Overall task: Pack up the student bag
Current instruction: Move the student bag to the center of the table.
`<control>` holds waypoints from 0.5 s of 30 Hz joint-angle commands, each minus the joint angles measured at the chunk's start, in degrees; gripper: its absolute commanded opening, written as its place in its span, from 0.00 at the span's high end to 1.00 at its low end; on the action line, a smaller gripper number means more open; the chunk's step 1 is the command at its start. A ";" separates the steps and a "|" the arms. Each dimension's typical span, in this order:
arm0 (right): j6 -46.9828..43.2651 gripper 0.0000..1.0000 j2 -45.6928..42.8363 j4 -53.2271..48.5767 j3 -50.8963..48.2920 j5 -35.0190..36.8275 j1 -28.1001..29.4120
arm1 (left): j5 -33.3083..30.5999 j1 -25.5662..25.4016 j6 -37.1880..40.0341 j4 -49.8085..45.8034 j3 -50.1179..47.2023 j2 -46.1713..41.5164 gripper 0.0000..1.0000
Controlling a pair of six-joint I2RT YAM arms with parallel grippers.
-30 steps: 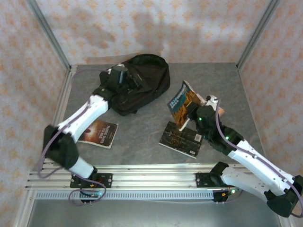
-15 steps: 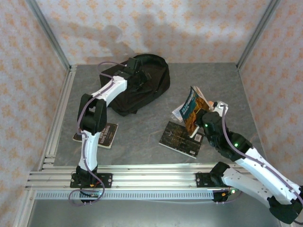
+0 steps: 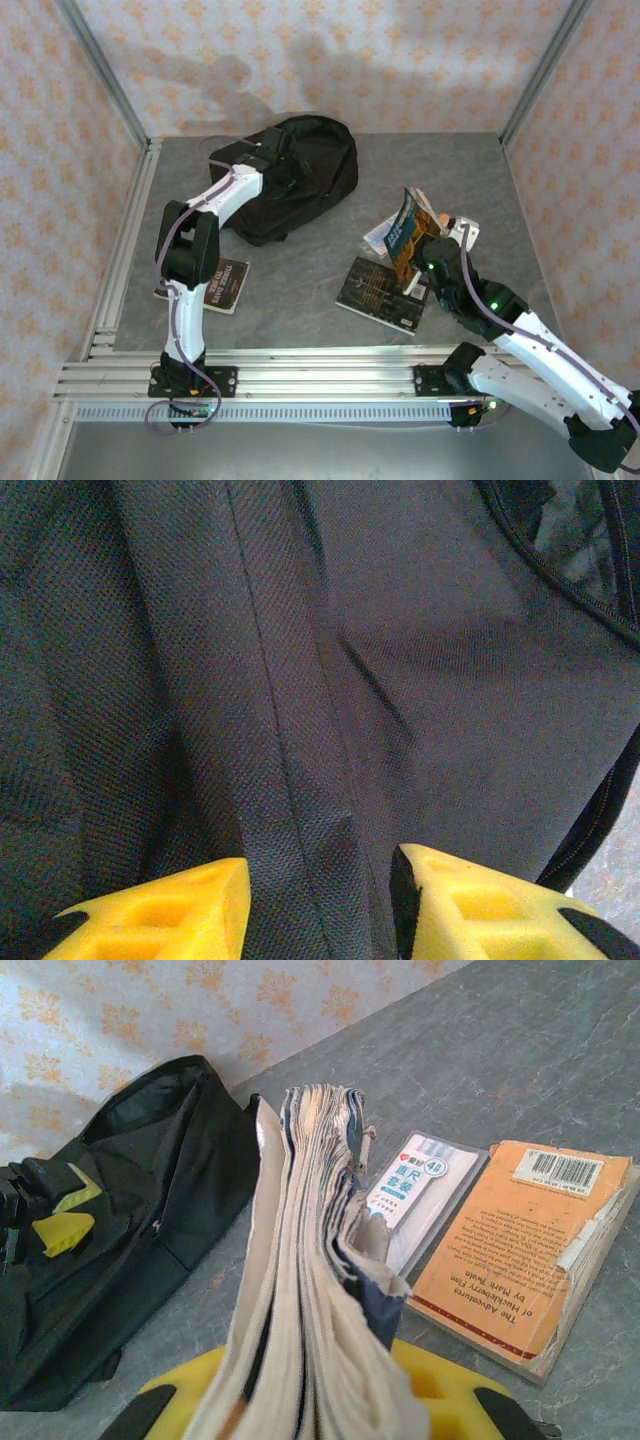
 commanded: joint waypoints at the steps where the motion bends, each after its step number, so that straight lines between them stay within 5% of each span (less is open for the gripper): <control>1: -0.84 1.00 -0.48 3.45 -0.02 0.67 -0.32 | -1.83 0.80 0.36 -0.91 0.62 0.25 0.53; 15: -0.31 1.00 -1.07 3.00 -0.06 0.45 -0.40 | -7.45 -0.29 3.10 -10.47 8.11 5.24 0.40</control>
